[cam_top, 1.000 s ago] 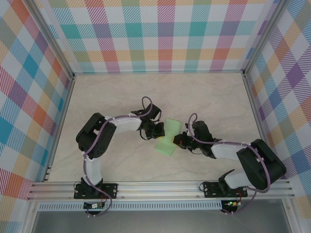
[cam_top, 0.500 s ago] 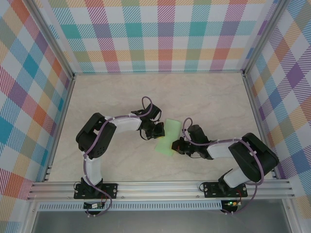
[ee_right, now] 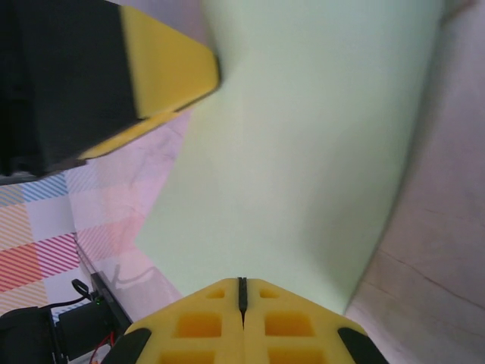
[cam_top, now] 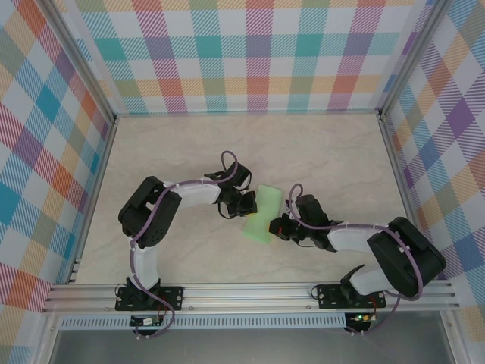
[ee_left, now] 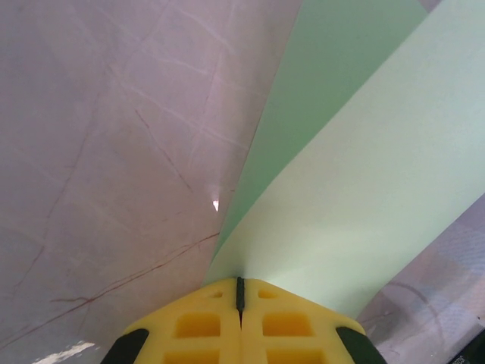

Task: Fold a paper plane with a square sheet of paper (pick it up from the middle)
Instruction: Fold the square sheet of paper in half at the center of the table.

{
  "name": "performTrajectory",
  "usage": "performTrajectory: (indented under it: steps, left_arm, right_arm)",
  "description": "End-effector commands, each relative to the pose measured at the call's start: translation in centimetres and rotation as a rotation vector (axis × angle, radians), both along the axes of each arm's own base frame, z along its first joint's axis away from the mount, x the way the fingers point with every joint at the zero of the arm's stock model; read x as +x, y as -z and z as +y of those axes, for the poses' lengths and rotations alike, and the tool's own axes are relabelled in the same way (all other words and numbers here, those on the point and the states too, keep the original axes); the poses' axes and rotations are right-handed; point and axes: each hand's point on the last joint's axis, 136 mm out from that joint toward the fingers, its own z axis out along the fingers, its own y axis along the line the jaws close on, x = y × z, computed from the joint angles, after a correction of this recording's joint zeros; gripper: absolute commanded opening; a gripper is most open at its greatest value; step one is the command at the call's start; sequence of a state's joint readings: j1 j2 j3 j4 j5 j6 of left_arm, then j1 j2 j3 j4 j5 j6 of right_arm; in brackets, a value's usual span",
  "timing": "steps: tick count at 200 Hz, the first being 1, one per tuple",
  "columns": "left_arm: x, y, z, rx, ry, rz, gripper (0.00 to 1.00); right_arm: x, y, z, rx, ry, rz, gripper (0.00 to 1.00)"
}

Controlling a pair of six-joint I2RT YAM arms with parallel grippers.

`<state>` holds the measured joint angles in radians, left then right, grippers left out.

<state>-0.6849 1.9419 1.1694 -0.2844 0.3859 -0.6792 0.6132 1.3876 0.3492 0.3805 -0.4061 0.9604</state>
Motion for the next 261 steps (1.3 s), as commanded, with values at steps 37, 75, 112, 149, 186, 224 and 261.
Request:
performTrajectory:
  steps: [37,75,112,149,186,224,261]
  left_arm:
    - [-2.4,3.3,1.6,0.095,0.021,0.076,0.0]
    - [-2.4,3.3,1.6,0.094,0.023,0.077,0.0]
    - [-2.5,3.3,1.6,0.097,0.022,0.08,0.0]
    - [-2.5,3.4,1.7,0.098,0.023,0.079,0.0]
    - [-2.5,3.4,1.6,0.096,0.023,0.08,0.0]
    - [-2.5,3.4,1.6,0.096,0.024,0.081,0.0]
    - [-2.6,3.4,1.7,0.101,0.027,0.081,0.0]
  right_arm:
    - [-1.0,0.6,1.8,0.014,-0.068,0.02,0.0]
    - [-1.9,3.4,0.7,-0.052,-0.054,0.061,0.0]
    - [-2.6,3.8,0.3,-0.059,-0.06,0.078,0.0]
    - [-1.8,0.7,1.1,-0.014,-0.075,0.008,0.0]
    - [-2.1,0.6,1.2,0.015,-0.073,0.016,0.0]
    - [-3.3,2.4,1.2,-0.02,-0.099,0.066,0.0]
    - [-5.0,5.1,-0.3,-0.096,-0.098,0.139,0.0]
